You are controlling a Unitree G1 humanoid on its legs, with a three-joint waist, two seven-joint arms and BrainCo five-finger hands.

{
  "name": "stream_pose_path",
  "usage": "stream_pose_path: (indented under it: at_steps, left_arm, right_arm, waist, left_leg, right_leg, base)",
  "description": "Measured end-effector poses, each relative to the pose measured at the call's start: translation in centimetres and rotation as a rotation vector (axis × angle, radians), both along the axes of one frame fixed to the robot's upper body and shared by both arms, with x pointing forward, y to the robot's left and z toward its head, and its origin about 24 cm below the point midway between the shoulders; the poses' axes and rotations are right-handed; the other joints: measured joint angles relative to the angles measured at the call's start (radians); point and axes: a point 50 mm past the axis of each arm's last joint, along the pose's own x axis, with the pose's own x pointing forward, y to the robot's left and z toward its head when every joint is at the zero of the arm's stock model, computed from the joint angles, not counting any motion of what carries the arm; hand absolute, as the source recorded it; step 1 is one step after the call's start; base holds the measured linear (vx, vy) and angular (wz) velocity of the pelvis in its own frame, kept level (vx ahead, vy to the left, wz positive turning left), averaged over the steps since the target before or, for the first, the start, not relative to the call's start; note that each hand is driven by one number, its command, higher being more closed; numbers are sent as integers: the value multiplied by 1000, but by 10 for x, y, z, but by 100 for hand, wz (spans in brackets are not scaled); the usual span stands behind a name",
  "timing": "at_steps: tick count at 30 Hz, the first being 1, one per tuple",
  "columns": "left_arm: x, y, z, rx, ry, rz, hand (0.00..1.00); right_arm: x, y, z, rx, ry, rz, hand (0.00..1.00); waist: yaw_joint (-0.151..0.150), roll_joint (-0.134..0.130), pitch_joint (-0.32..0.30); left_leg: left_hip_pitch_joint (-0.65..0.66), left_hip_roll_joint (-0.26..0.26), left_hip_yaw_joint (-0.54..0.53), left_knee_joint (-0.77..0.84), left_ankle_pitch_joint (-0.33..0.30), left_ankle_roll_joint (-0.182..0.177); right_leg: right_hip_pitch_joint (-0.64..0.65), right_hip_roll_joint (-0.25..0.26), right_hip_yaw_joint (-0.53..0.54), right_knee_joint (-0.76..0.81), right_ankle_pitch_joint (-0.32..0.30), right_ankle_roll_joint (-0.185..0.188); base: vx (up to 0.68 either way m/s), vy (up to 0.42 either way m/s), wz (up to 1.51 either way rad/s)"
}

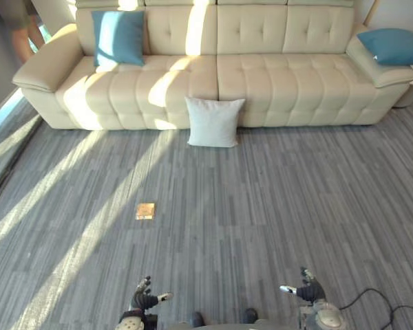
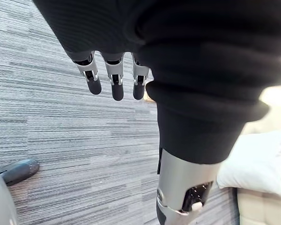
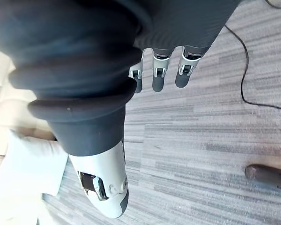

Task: Pick up cushions and gather them together orderly.

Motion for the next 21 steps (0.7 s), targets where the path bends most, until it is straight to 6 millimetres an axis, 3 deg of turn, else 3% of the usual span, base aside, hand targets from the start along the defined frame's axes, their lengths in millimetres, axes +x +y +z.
stream_pose_path:
  at_steps: [6,14,21]
  left_arm:
    - [4,5,6,30,-26,-43,0]
    - [7,5,10,27,-55,-46,0]
    - [10,10,14,30,-84,8,0]
  right_arm:
    - [1,-3,3,-32,-4,36,0]
    - [4,-3,7,-31,-36,35,0]
    - [11,-3,9,-6,-64,1,0]
  waist:
    - [-8,2,2]
    - [-10,1,2]
    - [-9,1,4]
  left_leg:
    - [11,1,14,12,-23,-36]
    - [15,1,24,26,-30,-37]
    - [-21,1,29,54,-72,9]
  right_leg:
    - [2,-5,-14,19,-11,15]
    - [0,-11,-17,47,-37,14]
    - [-32,-15,-26,58,-79,12]
  base:
    - [45,6,-4]
    - [-4,-22,0]
    - [-49,-40,-4]
